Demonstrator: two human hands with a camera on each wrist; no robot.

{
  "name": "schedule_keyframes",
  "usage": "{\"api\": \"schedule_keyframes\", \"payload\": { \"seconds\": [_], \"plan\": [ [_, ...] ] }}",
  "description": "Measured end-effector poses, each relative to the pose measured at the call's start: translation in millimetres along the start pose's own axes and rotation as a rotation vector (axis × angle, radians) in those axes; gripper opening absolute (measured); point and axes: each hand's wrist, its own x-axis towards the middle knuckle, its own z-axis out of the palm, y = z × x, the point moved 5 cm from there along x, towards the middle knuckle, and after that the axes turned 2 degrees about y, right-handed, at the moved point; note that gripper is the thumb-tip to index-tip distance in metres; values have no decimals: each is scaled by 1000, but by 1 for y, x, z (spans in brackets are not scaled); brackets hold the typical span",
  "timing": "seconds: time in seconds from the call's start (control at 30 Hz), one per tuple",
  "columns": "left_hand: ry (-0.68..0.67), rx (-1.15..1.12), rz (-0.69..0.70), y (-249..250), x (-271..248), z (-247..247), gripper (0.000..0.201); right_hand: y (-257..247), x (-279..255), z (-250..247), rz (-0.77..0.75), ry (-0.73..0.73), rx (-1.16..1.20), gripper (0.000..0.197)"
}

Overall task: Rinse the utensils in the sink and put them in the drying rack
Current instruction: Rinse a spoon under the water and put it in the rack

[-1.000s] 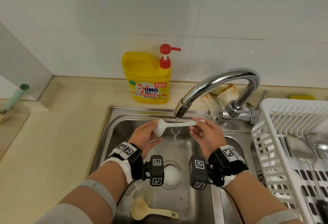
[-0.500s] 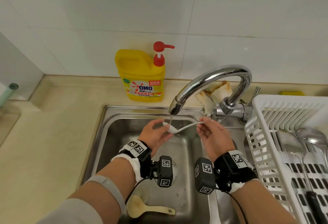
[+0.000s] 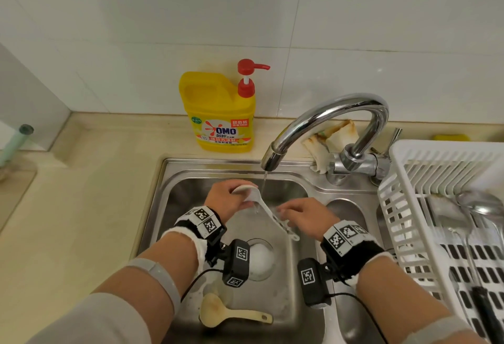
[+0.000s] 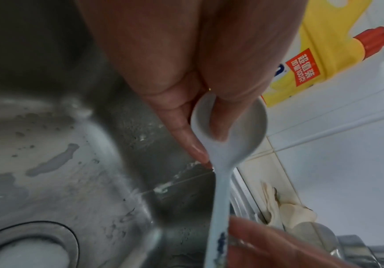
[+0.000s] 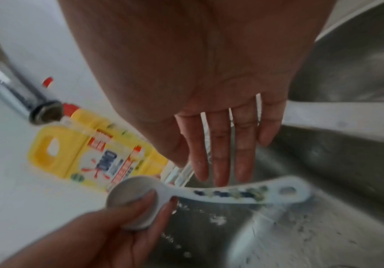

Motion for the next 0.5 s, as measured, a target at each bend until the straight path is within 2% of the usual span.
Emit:
{"api": "schedule_keyframes", "payload": {
  "seconds": [0.1,0.27,0.4,0.5],
  "plan": [
    [-96,157,110,9,-8,1,30,-22,0,17,-131,-71,-76,24],
    [-136,102,133,18,-24,-3,29,-37,-15,25,-220,-57,1,20],
    [-73,-1,12,20,-43,-3,38,-35,-33,14,-218,75,67,16],
    [-62,285,-31,11,-53,3,22,-26,-47,-4,-157,209,31,20]
  ]
}}
